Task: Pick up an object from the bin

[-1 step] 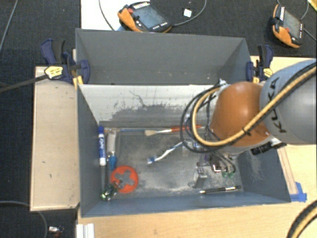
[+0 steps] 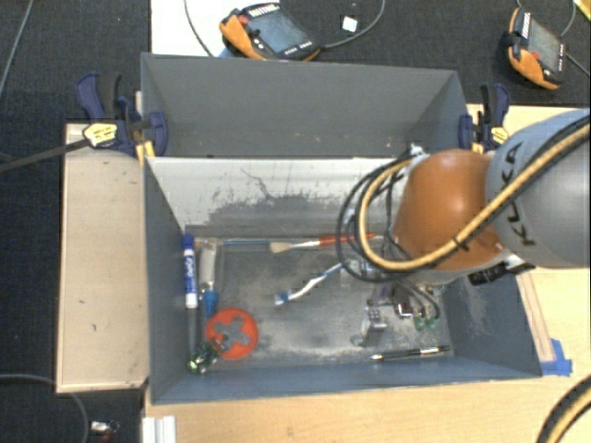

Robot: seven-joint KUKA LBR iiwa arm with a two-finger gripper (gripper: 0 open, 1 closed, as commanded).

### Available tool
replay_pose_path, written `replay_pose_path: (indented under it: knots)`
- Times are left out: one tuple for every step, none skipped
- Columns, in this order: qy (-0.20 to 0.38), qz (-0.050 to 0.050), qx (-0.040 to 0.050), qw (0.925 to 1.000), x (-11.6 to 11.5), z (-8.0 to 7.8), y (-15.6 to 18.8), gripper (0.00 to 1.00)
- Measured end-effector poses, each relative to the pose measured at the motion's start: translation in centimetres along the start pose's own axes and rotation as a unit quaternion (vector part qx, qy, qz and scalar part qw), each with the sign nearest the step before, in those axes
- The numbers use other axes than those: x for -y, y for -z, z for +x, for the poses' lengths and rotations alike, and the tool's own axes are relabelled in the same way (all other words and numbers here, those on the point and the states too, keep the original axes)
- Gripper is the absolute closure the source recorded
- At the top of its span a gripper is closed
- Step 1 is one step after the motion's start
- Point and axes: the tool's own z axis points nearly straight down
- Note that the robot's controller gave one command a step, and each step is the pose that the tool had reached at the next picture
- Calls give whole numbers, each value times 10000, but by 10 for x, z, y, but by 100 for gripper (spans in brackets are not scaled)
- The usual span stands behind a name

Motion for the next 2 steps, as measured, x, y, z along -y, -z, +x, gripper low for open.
replay_pose_path:
  knots:
    - [982, -11, 7, 9952, -55, -75, -81, 0]
    - [1572, -1, 30, 9876, -63, -81, -17, 0]
